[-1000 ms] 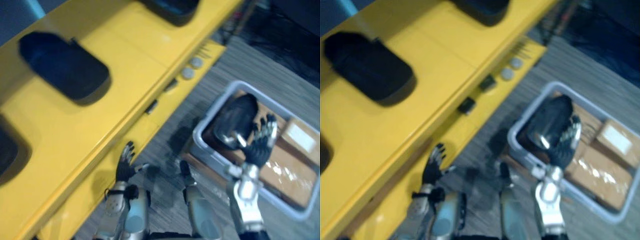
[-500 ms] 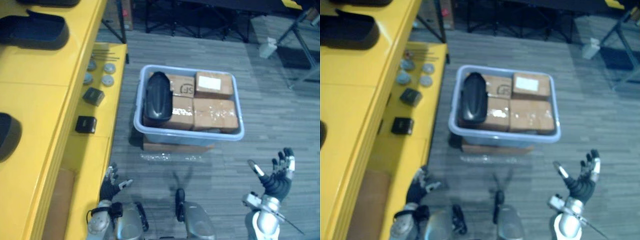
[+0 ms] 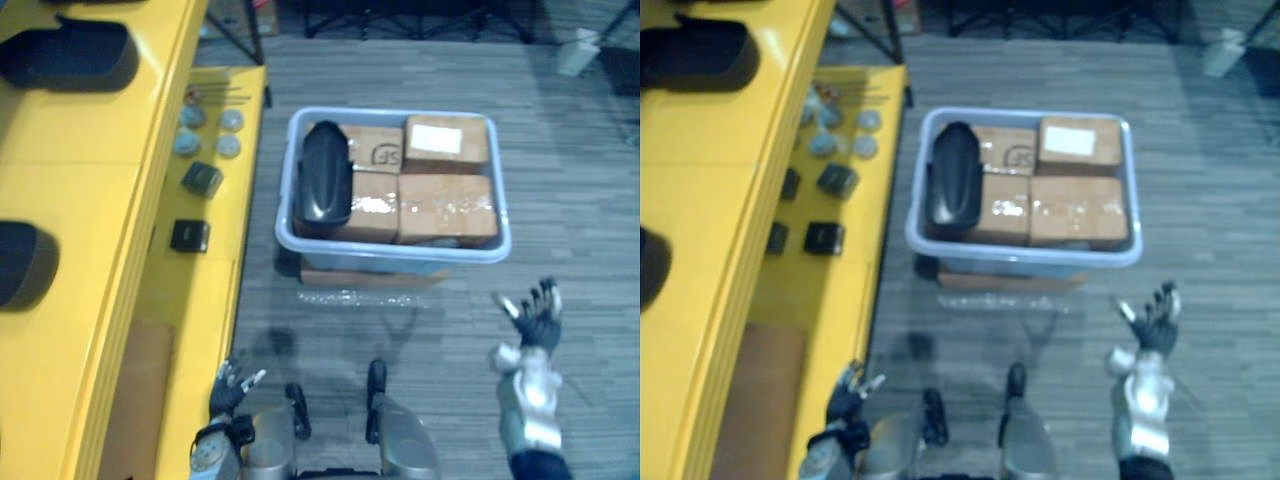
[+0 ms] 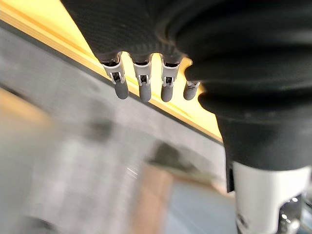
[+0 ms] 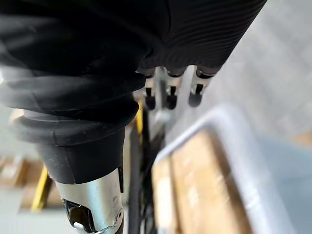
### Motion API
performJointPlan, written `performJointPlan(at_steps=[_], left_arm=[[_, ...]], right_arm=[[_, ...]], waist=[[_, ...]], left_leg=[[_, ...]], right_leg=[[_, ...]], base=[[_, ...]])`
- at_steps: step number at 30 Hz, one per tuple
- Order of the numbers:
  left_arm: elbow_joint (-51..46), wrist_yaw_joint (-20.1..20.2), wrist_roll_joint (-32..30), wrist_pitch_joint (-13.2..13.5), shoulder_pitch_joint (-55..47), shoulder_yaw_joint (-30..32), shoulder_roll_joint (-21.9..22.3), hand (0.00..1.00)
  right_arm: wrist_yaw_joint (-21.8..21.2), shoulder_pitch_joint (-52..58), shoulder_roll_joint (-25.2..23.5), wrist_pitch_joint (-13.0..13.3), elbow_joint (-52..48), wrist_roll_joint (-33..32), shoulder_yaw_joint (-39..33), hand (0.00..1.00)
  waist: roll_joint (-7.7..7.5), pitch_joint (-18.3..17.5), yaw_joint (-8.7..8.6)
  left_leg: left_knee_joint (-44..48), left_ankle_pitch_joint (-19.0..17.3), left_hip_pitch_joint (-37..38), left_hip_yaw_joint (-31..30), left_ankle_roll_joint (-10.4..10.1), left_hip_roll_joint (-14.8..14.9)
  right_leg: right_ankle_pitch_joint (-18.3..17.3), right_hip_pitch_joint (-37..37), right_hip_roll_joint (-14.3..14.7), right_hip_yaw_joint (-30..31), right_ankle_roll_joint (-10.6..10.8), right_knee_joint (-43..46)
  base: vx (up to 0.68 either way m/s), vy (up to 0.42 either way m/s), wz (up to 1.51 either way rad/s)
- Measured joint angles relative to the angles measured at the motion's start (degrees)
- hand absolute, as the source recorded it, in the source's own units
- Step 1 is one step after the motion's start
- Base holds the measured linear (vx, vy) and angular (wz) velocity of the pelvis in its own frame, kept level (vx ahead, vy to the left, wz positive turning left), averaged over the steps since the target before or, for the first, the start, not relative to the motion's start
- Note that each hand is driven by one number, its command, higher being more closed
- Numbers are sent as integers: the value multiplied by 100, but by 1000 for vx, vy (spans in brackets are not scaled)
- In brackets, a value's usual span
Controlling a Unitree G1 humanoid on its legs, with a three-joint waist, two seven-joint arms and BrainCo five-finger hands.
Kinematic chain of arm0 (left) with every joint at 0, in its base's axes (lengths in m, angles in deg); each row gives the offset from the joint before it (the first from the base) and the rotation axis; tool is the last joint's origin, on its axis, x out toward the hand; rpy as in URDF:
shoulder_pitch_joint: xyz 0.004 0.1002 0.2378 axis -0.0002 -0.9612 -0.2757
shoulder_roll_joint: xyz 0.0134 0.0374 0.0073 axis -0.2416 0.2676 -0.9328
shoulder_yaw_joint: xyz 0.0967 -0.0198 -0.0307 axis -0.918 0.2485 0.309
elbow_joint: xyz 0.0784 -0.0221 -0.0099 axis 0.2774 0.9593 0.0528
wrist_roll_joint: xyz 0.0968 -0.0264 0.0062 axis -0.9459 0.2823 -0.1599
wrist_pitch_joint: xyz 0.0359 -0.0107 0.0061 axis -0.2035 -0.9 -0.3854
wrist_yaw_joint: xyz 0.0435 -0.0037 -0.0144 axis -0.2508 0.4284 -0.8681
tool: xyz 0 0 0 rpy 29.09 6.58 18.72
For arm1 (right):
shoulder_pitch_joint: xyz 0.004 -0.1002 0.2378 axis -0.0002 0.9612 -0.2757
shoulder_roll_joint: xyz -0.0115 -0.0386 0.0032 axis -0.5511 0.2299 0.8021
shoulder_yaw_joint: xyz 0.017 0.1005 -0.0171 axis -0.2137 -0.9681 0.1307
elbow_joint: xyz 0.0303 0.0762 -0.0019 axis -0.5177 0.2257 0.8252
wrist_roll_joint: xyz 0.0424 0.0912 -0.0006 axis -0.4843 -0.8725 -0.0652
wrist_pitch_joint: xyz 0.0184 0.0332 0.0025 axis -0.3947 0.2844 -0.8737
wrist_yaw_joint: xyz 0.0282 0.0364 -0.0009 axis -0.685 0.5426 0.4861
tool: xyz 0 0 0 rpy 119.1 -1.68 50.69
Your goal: Walk over and take plastic housings, then place them on the shelf
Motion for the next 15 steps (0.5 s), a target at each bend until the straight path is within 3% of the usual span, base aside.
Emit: performJointPlan(at_steps=[3, 4, 8, 12, 15], left_arm=[[516, 142, -50, 46, 0, 11, -28, 0], [803, 201, -48, 39, -1, 5, 1, 0], [1132, 336, -4, 9, -91, -8, 174, 0], [1090, 504, 47, 8, -89, -61, 241, 0], [1079, 619, 85, 1, -78, -136, 257, 0]], right_arm=[[-99, -1366, 701, -235, 635, -5, 470, 0], [-82, -1859, 931, -331, 847, 3, 657, 0], [89, -2880, 1193, -662, 1361, 108, 989, 0], [250, -3431, 1261, -1063, 1582, 145, 1224, 0], [360, -3665, 1483, -1398, 1879, 216, 1287, 0]], waist=[[301, 105, 112], [421, 154, 224], [689, 254, 514], [725, 240, 592], [848, 266, 744]], left_leg=[[10, 148, -240, -239, 74, -161], [31, 177, -343, -297, 99, -209], [47, 278, -504, -670, 151, -386], [-8, 385, -681, -891, 203, -568], [-15, 415, -715, -919, 235, -682]], right_leg=[[14, -164, -162, -249, 11, 184], [33, -281, -202, -286, 54, 285], [-27, -397, -348, -569, 88, 519], [-152, -558, -554, -800, 132, 749], [-212, -622, -706, -861, 170, 915]], base=[[-78, 45, 42], [-37, 47, 36], [-18, 39, 35], [-27, 49, 38], [-40, 74, 13]])
